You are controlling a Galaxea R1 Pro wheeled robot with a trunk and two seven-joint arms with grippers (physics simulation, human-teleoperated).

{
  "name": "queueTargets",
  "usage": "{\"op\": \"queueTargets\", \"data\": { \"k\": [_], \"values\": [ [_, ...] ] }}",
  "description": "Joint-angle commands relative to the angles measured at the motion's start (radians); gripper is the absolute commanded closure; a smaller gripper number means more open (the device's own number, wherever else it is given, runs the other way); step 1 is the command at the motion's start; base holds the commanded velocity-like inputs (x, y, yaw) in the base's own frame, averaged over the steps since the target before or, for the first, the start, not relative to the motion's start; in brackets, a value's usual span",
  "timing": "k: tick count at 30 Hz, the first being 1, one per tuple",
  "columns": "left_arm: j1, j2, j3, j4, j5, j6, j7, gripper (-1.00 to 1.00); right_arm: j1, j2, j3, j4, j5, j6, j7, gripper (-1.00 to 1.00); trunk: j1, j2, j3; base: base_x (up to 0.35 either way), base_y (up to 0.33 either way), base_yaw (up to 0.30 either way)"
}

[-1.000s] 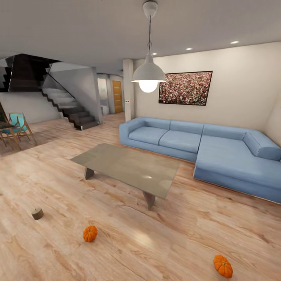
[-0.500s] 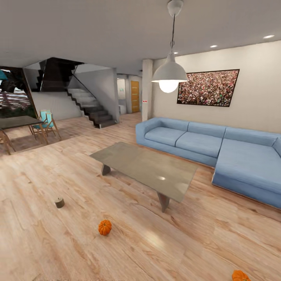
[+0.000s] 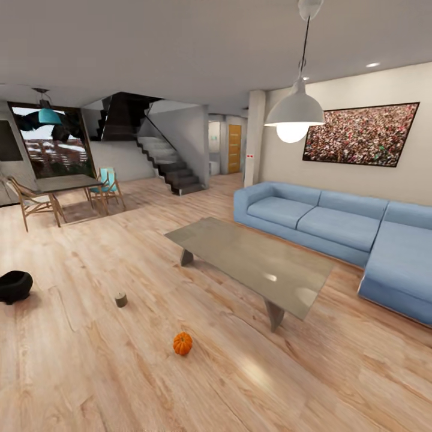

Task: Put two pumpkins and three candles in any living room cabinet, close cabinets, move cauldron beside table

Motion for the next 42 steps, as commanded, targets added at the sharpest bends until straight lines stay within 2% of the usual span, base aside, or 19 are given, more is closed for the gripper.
{"op": "queueTargets", "data": {
  "k": [1, 9, 15, 35, 42],
  "values": [
    [0.0, 0.0, 0.002, 0.0, 0.008, -0.002, -0.001, -1.0, 0.0, 0.0, 0.001, 0.0, 0.0, 0.0, -0.001, -1.0, 0.0, -0.001, -0.001, 0.0, 0.0, 0.293],
    [0.0, 0.001, 0.002, 0.0, 0.01, -0.002, -0.001, -1.0, 0.0, 0.0, 0.001, 0.0, 0.0, 0.0, -0.001, -1.0, 0.0, -0.001, -0.001, 0.03, 0.0, 0.293],
    [0.0, 0.001, 0.002, -0.001, 0.011, -0.002, -0.002, -1.0, 0.0, 0.0, 0.0, 0.0, 0.0, -0.001, -0.001, -1.0, 0.0, -0.001, -0.001, 0.218, 0.0, 0.276],
    [0.0, 0.002, 0.002, -0.001, 0.012, -0.002, -0.002, -1.0, 0.0, -0.002, -0.003, -0.008, -0.004, -0.002, 0.0, -1.0, 0.0, -0.001, -0.001, 0.326, 0.0, 0.014],
    [0.0, 0.002, 0.002, -0.001, 0.012, -0.002, -0.002, -1.0, 0.0, -0.002, -0.001, -0.007, -0.002, -0.003, -0.002, -1.0, 0.0, -0.001, 0.002, 0.317, 0.0, 0.177]
  ]
}}
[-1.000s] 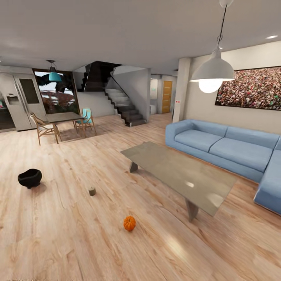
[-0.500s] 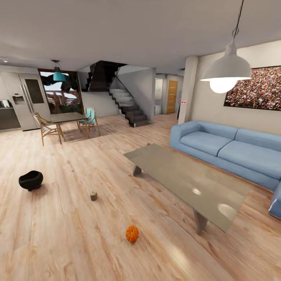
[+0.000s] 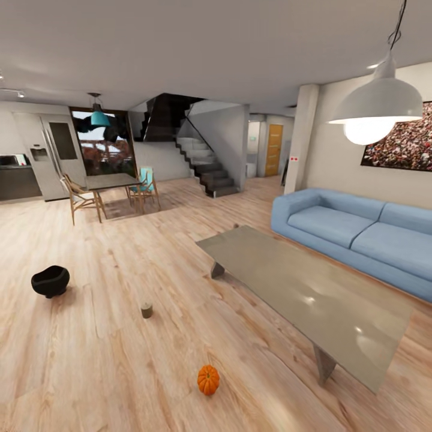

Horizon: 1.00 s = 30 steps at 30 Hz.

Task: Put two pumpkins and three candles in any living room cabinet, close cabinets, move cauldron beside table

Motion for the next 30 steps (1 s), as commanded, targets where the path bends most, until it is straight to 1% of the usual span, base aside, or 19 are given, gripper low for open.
{"op": "queueTargets", "data": {
  "k": [1, 6, 12, 15, 18, 28, 30],
  "values": [
    [0.0, 0.0, 0.002, -0.001, 0.005, -0.002, -0.001, -1.0, 0.0, 0.0, 0.001, 0.0, 0.0, 0.0, -0.001, -1.0, 0.001, -0.001, 0.0, 0.28, 0.0, 0.247],
    [0.0, 0.0, 0.002, -0.001, 0.005, -0.002, -0.001, -1.0, 0.0, 0.0, 0.003, 0.002, 0.002, 0.003, -0.002, -1.0, 0.001, -0.001, 0.002, 0.205, 0.0, 0.265],
    [0.0, 0.0, 0.002, -0.003, 0.005, -0.002, -0.001, -1.0, 0.0, 0.0, 0.004, 0.003, 0.004, 0.005, -0.002, -1.0, 0.001, -0.001, 0.003, 0.056, 0.0, 0.28],
    [0.0, -0.001, 0.003, -0.004, 0.005, -0.002, -0.001, -1.0, 0.0, 0.001, 0.007, 0.003, 0.018, 0.006, -0.002, -1.0, 0.001, -0.001, 0.003, 0.014, 0.0, 0.284],
    [0.0, -0.002, 0.002, -0.006, 0.006, -0.002, 0.0, -1.0, 0.0, -0.001, 0.012, 0.002, 0.056, 0.006, -0.002, -1.0, 0.001, -0.001, 0.003, 0.004, 0.0, 0.287],
    [-0.002, -0.003, 0.001, -0.027, 0.007, 0.005, 0.006, -1.0, -0.002, -0.001, 0.013, -0.007, 0.08, 0.006, -0.003, -1.0, 0.001, -0.001, 0.003, 0.0, 0.0, 0.291],
    [-0.002, -0.003, 0.001, -0.03, 0.016, 0.011, 0.006, -1.0, -0.009, 0.003, 0.013, -0.02, 0.093, 0.008, -0.003, -1.0, 0.001, -0.001, 0.003, 0.0, 0.0, 0.291]
  ]
}}
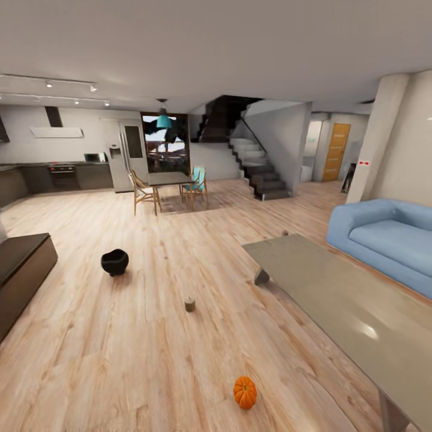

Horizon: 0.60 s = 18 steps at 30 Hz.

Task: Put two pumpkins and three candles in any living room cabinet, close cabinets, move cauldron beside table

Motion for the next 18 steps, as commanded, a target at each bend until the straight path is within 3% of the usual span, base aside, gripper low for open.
{"op": "queueTargets", "data": {
  "k": [1, 11, 13, 18],
  "values": [
    [0.0, 0.0, 0.002, -0.001, 0.012, 0.003, 0.0, -1.0, -0.003, 0.002, 0.001, -0.007, 0.015, 0.001, -0.001, -1.0, 0.0, -0.001, -0.001, 0.0, 0.0, 0.291],
    [-0.03, 0.001, 0.0, -0.052, 0.116, 0.1, 0.001, -1.0, -0.033, 0.016, 0.0, -0.066, 0.057, 0.005, -0.001, -1.0, 0.0, -0.001, -0.001, 0.0, 0.0, 0.292],
    [-0.043, 0.007, 0.0, -0.092, 0.129, 0.118, 0.001, -1.0, -0.056, 0.033, 0.0, -0.07, 0.06, 0.005, -0.001, -1.0, 0.0, -0.001, -0.001, 0.0, 0.0, 0.292],
    [-0.066, 0.011, 0.001, -0.105, 0.133, 0.124, 0.0, -1.0, -0.086, 0.048, 0.0, -0.072, 0.061, 0.006, -0.001, -1.0, 0.0, -0.001, -0.001, 0.0, 0.0, 0.292]
  ]
}}
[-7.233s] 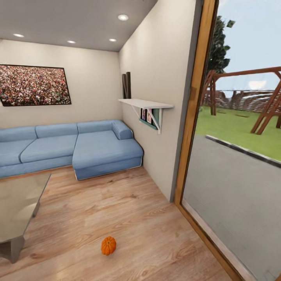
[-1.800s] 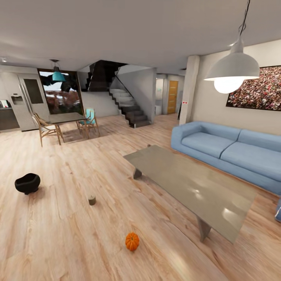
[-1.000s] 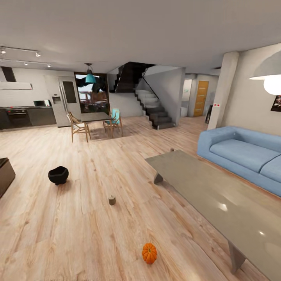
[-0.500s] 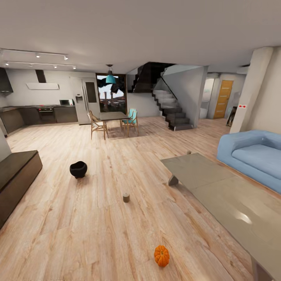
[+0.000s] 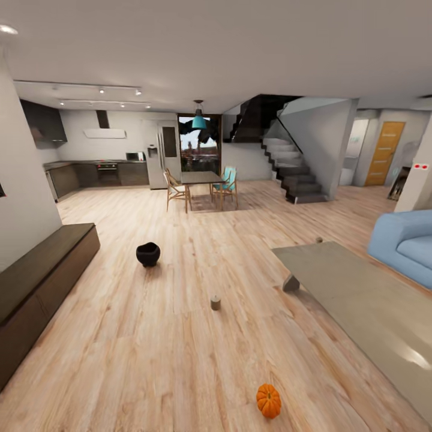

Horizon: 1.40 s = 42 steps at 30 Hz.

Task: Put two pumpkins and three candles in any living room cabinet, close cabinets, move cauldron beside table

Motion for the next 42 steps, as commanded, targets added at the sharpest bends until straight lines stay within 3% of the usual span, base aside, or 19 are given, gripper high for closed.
{"op": "queueTargets", "data": {
  "k": [1, 12, 19, 28, 42],
  "values": [
    [-0.003, 0.0, 0.002, -0.002, 0.006, 0.005, -0.001, -1.0, -0.006, 0.001, 0.001, -0.001, 0.008, 0.001, -0.001, -1.0, 0.0, -0.001, -0.001, 0.0, 0.0, 0.292],
    [-0.013, -0.002, 0.001, 0.007, 0.029, -0.006, -0.008, -1.0, -0.032, 0.004, 0.0, 0.0, 0.008, 0.009, 0.0, -1.0, 0.0, -0.001, -0.001, 0.0, 0.0, 0.292],
    [-0.013, -0.001, 0.001, 0.01, 0.029, -0.006, -0.008, -1.0, -0.032, 0.003, -0.001, -0.001, 0.011, 0.097, 0.0, -1.0, 0.0, -0.001, -0.001, 0.0, 0.0, 0.292],
    [-0.013, 0.0, 0.001, 0.011, 0.029, -0.006, -0.007, -1.0, -0.034, 0.003, -0.001, -0.003, 0.011, 0.112, 0.0, -1.0, 0.0, -0.001, -0.001, 0.02, 0.0, 0.292],
    [-0.013, 0.004, 0.001, 0.011, 0.029, -0.006, -0.008, -1.0, -0.034, 0.004, 0.002, -0.003, 0.013, 0.111, 0.0, -1.0, 0.0, -0.001, -0.001, 0.267, 0.014, 0.292]
  ]
}}
